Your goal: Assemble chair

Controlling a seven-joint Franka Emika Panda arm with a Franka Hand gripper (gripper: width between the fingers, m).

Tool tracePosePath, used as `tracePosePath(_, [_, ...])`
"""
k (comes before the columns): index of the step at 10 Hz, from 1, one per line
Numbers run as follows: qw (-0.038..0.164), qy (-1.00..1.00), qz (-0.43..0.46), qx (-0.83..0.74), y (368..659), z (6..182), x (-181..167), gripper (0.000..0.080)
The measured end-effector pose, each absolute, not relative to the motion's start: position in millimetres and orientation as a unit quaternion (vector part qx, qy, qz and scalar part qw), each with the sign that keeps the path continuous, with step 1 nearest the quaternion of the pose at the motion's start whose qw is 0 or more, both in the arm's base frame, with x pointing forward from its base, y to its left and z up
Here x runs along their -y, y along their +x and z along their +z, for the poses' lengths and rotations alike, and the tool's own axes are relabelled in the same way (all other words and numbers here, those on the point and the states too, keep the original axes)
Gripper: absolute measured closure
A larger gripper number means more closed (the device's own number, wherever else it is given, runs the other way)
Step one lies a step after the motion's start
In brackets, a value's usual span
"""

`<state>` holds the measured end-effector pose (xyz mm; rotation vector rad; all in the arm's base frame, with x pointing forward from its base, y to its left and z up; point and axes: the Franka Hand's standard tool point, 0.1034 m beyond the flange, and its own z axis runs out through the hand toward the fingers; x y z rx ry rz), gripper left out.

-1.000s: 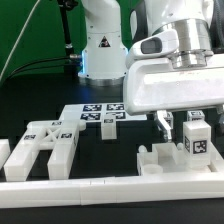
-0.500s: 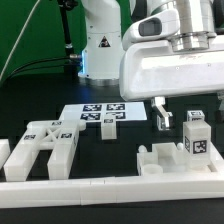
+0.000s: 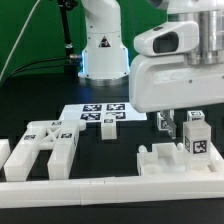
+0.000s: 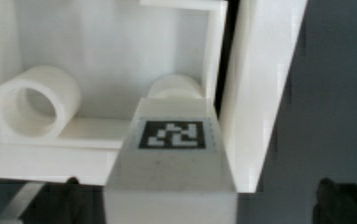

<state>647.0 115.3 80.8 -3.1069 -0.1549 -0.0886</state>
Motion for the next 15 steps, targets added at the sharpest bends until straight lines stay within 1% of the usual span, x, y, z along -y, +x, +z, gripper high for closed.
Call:
tracePosePath(1, [0.014, -0.998, -0.019, 0.05, 646.1, 81.5, -116.1, 0.015])
tracePosePath(2, [0.015, -0.999, -0.021, 0.043, 646.6, 81.4, -116.2, 0.0264])
tracePosePath(3, [0.015, -0.999, -0.021, 0.036, 646.5, 81.1, -116.1, 0.0264])
tracePosePath(4, [0.015, -0.999, -0.021, 0.028, 646.4, 81.1, -116.3, 0.0412])
tracePosePath(5, [0.016, -1.0, -0.02, -0.002, 646.4, 80.9, -116.5, 0.0514])
tracePosePath(8, [0.018, -0.994, -0.018, -0.106, 646.0, 80.4, -117.1, 0.0513])
tracePosePath(9, [0.022, -0.986, -0.029, -0.163, 647.3, 79.2, -117.6, 0.0513])
tracePosePath(10, [0.027, -0.967, -0.027, -0.253, 646.6, 78.9, -120.9, 0.0513])
tracePosePath(11, [0.028, -0.942, -0.024, -0.333, 646.9, 78.8, -120.5, 0.0513])
tracePosePath(14, [0.049, -0.853, -0.008, -0.52, 650.3, 77.9, -117.1, 0.0512])
tracePosePath(15, [0.049, -0.842, -0.007, -0.537, 650.3, 77.9, -116.9, 0.0512])
